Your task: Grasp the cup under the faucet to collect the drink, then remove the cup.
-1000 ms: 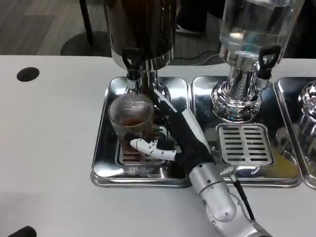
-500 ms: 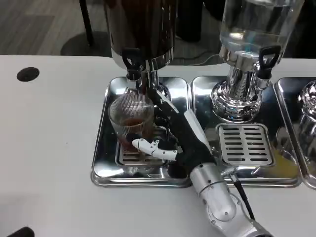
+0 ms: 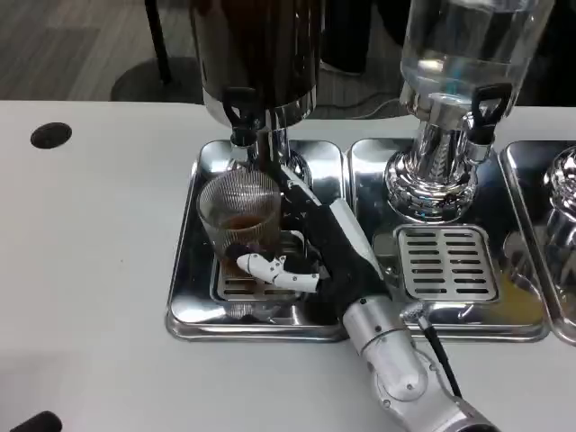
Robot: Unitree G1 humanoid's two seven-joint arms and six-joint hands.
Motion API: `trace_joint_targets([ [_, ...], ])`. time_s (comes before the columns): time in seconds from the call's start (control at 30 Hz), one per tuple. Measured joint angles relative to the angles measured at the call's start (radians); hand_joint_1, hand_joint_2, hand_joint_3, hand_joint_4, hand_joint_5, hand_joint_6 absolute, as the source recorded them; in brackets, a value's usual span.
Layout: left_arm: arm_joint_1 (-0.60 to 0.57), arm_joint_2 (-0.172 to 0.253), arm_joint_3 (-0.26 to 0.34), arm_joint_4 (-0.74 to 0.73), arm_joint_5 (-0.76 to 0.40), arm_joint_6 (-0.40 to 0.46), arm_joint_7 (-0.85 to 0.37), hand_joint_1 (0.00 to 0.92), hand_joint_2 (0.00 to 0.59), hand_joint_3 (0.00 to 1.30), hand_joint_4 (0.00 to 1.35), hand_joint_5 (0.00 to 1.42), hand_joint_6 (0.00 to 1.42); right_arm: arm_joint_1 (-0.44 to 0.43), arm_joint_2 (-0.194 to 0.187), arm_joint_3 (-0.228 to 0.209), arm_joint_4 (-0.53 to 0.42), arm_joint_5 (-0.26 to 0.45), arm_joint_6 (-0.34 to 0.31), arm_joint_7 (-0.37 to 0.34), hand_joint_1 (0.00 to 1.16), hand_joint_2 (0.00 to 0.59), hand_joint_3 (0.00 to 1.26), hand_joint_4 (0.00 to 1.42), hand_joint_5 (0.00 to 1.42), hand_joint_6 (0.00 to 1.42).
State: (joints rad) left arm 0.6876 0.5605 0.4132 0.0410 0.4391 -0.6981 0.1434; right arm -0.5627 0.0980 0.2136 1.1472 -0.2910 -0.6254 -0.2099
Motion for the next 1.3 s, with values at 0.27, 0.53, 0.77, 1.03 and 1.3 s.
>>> trace_joint_targets([
  [0.27, -0.015, 0.000, -0.003, 0.006, 0.000, 0.000, -0.001, 0.000, 0.008, 0.00, 0.00, 0.00, 0.00, 0.000, 0.000, 0.016, -0.001, -0.001, 0.010, -0.001, 0.89, 0.183, 0.07, 0.12, 0.15, 0.20],
  [0.53, -0.014, 0.000, -0.003, 0.006, 0.000, 0.000, -0.001, 0.000, 0.008, 0.00, 0.00, 0.00, 0.00, -0.004, 0.000, 0.023, -0.001, -0.001, 0.029, -0.014, 0.89, 0.183, 0.07, 0.12, 0.15, 0.20],
  [0.77, -0.008, 0.000, -0.002, 0.013, -0.001, 0.000, -0.001, 0.000, 0.008, 0.00, 0.00, 0.00, 0.00, -0.022, 0.000, 0.026, 0.002, -0.001, 0.054, -0.024, 0.89, 0.183, 0.07, 0.12, 0.15, 0.20],
  [1.03, -0.001, 0.000, -0.001, 0.016, -0.002, 0.000, -0.001, 0.000, 0.008, 0.00, 0.00, 0.00, 0.00, -0.027, 0.000, 0.037, 0.003, -0.002, 0.062, -0.038, 0.86, 0.189, 0.10, 0.16, 0.17, 0.21],
  [1.3, -0.016, 0.000, -0.001, 0.019, -0.002, 0.000, -0.001, 0.000, 0.008, 0.00, 0.00, 0.00, 0.00, -0.027, 0.000, 0.044, 0.003, -0.002, 0.063, -0.049, 0.87, 0.193, 0.17, 0.22, 0.23, 0.22],
])
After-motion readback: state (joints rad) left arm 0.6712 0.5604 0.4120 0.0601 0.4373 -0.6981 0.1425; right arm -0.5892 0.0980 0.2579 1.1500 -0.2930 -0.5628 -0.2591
